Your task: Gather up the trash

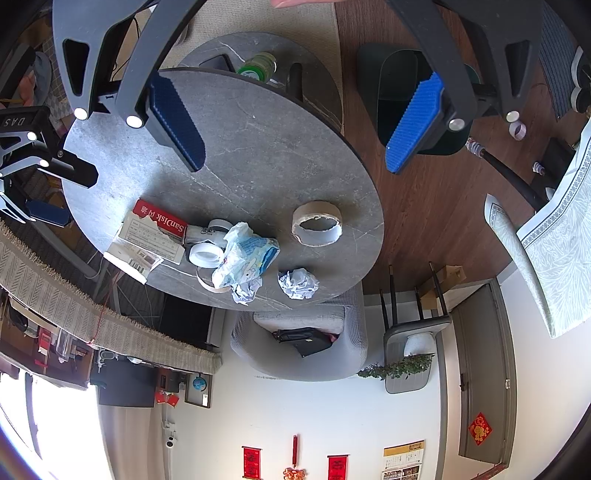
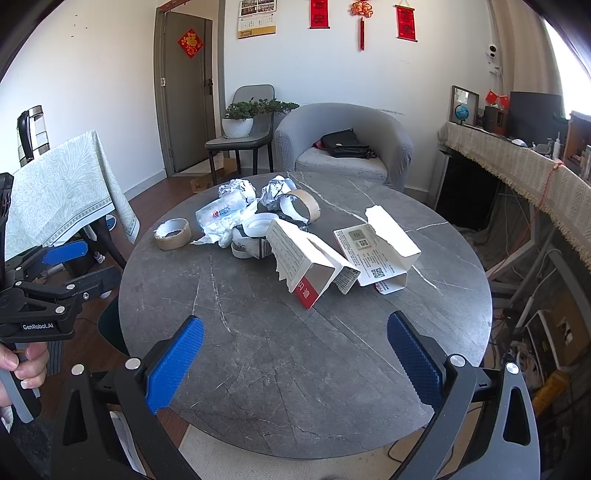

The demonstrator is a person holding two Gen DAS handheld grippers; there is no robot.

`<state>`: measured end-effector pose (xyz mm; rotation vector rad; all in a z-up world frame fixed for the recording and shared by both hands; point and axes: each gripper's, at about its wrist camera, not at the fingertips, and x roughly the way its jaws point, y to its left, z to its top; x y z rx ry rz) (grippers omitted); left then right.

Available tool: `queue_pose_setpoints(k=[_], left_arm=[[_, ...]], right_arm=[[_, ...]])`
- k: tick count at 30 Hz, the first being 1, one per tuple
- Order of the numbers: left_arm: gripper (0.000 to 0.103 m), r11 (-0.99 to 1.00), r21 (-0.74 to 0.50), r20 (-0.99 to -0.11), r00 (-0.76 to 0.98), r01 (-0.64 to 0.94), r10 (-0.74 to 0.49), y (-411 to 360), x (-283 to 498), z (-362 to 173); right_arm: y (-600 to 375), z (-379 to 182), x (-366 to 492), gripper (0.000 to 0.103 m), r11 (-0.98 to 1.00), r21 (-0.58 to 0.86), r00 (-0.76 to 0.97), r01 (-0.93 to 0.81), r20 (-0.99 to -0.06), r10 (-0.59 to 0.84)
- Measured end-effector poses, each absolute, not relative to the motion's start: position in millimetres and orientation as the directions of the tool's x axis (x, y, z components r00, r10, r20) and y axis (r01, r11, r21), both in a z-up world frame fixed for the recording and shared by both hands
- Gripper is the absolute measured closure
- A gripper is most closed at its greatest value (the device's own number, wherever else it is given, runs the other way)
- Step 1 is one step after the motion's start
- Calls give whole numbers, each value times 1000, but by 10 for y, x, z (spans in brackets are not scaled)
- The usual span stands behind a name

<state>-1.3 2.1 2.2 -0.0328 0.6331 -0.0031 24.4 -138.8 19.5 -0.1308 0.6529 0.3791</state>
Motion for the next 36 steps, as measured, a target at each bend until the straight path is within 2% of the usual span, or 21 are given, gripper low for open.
queue_pose_setpoints(k=[21,29,31,33,36], left_arm=[[3,1000,-8,-580,814,-22,13,18,-15,27],[3,994,-113,-602,795,0,-69,175,85,-10],[4,994,-109,-603,794,13,-77,167,86,-17],[7,996,-83,-592,803,21,-66,137,80,-2],[18,997,-70,-594,802,32,-68,125,112,-14]], right_arm=[[-1397,197,242,3,924,1,730,-383,-613,304],[-1489,237,288,3,933,33,737,-359,-603,305],[-1508,249,295,3,934,44,742,-354,-595,309],[-1518,268,303,3,934,50,743,-354,-591,314],[-1581,277,342,3,939,55,751,-338,-586,304]])
